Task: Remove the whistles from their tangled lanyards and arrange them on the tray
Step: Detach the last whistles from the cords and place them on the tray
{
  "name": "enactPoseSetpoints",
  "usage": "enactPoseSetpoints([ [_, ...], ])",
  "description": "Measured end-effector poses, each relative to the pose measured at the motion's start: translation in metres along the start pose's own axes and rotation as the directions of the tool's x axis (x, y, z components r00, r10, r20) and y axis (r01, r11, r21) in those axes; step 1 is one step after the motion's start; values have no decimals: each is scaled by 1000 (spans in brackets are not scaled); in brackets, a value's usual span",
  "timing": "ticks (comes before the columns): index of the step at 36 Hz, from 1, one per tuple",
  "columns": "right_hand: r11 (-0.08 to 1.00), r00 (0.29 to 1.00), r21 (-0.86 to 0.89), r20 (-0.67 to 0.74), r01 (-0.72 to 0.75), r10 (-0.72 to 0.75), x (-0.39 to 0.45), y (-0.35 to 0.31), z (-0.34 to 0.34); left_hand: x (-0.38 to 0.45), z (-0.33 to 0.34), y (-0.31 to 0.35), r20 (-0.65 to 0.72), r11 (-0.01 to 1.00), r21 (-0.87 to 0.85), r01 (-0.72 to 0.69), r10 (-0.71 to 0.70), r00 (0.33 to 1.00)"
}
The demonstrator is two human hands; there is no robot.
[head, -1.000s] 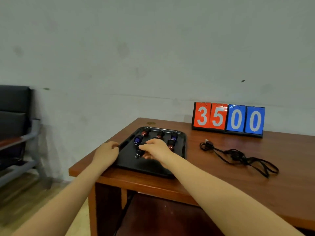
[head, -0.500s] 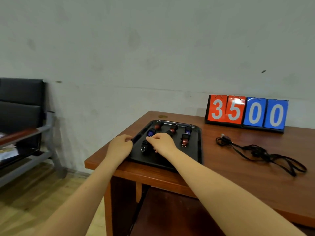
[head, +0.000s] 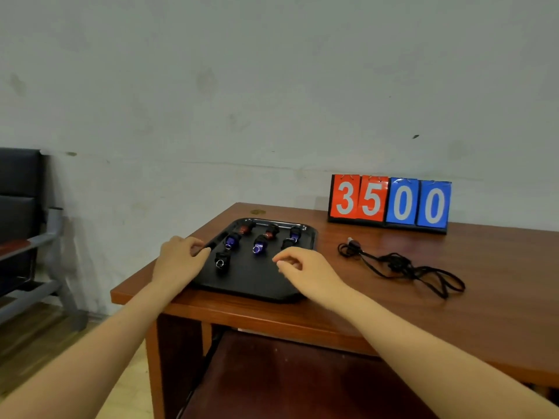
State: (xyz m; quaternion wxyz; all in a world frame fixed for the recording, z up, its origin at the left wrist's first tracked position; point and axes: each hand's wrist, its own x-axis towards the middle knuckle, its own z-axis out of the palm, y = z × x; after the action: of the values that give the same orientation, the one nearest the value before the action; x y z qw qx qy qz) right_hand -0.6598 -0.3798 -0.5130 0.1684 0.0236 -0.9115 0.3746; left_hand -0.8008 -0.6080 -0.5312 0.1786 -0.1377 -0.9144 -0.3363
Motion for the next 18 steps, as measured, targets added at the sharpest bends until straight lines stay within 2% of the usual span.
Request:
enactPoseSetpoints([
  [2, 999, 998, 21, -50, -24, 25, -9, 10, -20, 0, 1, 15, -58, 998, 24, -61, 62, 996],
  [5, 995, 987, 23, -129, -94, 96, -18, 28, -50, -8, 7, 60, -84, 986, -37, -160, 157, 984],
  [8, 983, 958, 45, -219, -179, 184, -22, 49, -75, -20, 25, 113, 8, 963, -80, -258, 259, 966],
  [11, 967, 914, 49, -315, -252, 254, -30, 66, -96, -36, 48, 159, 200, 933, -158, -323, 350, 915],
  [14, 957, 894, -86, -388, -277, 224, -46, 89, -118, -47, 78, 196, 319, 909, -226, -350, 408, 855],
  [18, 927, 903, -237, -388, -291, 184, -64, 113, -139, -55, 111, 225, 351, 893, -273, -358, 439, 827],
])
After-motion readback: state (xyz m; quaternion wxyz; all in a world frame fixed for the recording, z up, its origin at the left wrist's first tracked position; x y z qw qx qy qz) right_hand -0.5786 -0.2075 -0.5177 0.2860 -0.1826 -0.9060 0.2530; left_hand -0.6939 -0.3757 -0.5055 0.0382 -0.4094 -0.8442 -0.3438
